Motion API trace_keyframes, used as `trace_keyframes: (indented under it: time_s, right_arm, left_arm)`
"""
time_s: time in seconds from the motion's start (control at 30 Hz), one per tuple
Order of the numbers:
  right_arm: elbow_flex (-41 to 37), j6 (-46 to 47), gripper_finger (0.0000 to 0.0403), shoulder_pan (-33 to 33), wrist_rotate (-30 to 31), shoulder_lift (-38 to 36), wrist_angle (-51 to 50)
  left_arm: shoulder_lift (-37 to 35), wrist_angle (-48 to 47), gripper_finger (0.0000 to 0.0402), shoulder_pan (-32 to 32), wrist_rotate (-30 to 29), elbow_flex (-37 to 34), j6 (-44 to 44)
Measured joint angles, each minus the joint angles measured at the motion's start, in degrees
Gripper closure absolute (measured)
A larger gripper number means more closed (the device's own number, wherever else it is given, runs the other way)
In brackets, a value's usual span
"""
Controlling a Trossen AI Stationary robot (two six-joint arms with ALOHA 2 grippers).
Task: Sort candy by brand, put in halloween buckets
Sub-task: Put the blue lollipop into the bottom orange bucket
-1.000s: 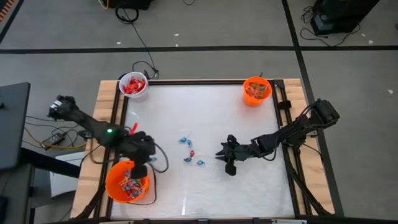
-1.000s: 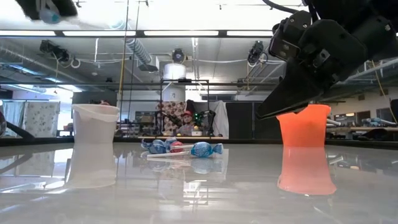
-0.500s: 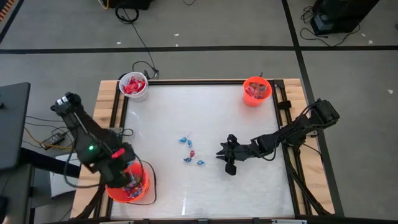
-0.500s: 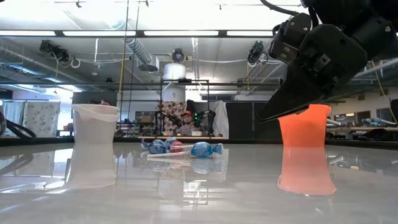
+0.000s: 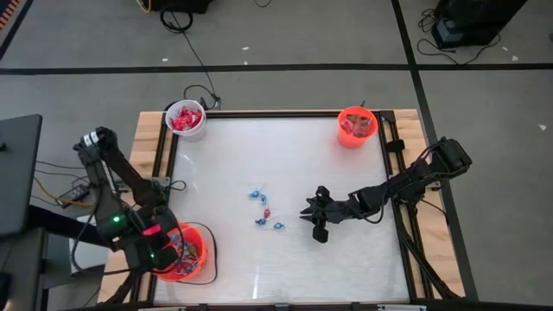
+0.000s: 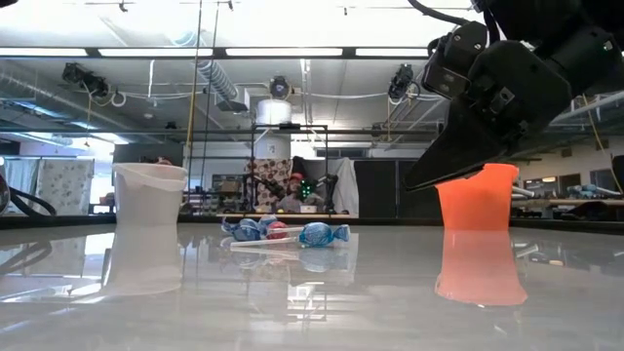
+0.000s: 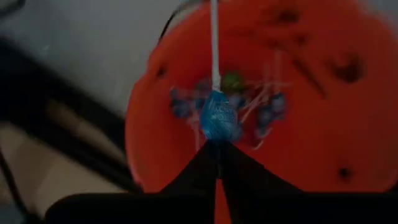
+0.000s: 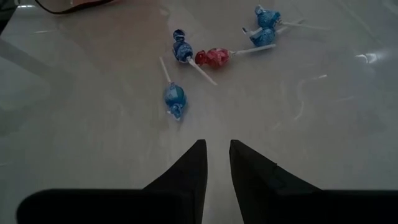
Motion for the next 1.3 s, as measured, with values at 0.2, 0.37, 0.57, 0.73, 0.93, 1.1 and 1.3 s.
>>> trace_keyframes:
  time_s: [0.2, 0.37, 0.57, 0.73, 0.93, 1.1, 1.3]
  right_arm:
    - [-0.01, 0.13, 0.032, 0.0, 0.0, 0.02, 0.0]
    - [-0.01, 0.03, 0.032, 0.0, 0.0, 0.01, 0.0]
    - [-0.01, 0.0, 0.032, 0.0, -0.02, 0.0, -0.02]
    - [-0.01, 0.0, 0.032, 0.0, 0.0, 0.01, 0.0]
    - [-0.01, -0.04, 0.032, 0.0, 0.31, 0.0, -0.01]
    - [-0.01, -0.04, 0.032, 0.0, 0.37, 0.0, -0.02]
    - [-0.01, -0.04, 0.032, 0.0, 0.37, 0.02, -0.02]
  left_arm:
    - [0.0, 0.39, 0.031, -0.02, 4.35, -2.32, -6.94]
    - [-0.04, 0.39, 0.0276, 0.0, 3.93, -1.97, -5.5]
    - [-0.04, -2.61, 0.0273, 2.92, -11.78, 0.86, -0.87]
    - [-0.08, -4.34, 0.0273, 12.32, -31.22, 5.2, 2.13]
    - [1.87, 7.66, 0.0273, 24.48, -34.66, 2.57, 24.1]
    - [6.77, 25.84, 0.0273, 34.37, -36.32, -3.35, 41.47]
    - [13.11, 52.51, 0.0273, 45.95, -26.33, -12.03, 56.35]
